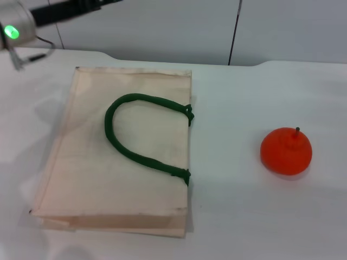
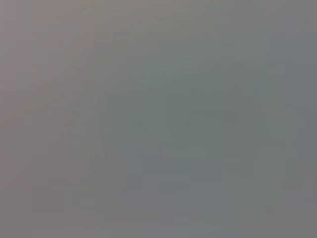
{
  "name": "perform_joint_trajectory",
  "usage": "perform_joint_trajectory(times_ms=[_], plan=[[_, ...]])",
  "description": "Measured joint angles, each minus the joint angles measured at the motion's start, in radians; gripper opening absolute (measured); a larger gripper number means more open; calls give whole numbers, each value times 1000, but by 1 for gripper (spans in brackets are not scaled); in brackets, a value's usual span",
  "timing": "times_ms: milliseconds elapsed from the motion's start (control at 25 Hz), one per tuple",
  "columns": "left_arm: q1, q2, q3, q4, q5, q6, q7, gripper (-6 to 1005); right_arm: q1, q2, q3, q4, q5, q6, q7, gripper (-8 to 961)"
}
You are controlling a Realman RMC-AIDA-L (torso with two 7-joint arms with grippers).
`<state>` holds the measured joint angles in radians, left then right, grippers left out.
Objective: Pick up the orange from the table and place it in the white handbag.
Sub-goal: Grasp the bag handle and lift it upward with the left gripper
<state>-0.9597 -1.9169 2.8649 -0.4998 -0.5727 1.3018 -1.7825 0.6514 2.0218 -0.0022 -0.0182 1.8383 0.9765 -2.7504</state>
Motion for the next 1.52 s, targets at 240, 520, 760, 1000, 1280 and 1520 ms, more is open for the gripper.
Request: perform_joint_trajectory(times_ms=[240, 520, 760, 1000, 1280, 1520], plan=[[-55, 33, 1, -200, 269, 213, -138, 878, -1, 0, 4, -1, 3, 0, 0, 890], [-136, 33, 1, -216, 596, 210, -180, 879, 2, 0, 4, -11, 3, 1, 1, 890], [-145, 23, 1, -129, 639, 132, -167, 879, 9, 0, 4, -10, 0, 2, 2, 890], [-152, 8, 1, -47, 709, 3, -178, 879, 9, 0, 4, -11, 2, 2, 2, 891], [-155, -7, 1, 37, 738, -126, -192, 879, 11, 0, 4, -8, 4, 2, 2, 890], [-155, -4, 1, 107, 742, -168, -190, 879, 18, 0, 4, -5, 5, 2, 2, 891]])
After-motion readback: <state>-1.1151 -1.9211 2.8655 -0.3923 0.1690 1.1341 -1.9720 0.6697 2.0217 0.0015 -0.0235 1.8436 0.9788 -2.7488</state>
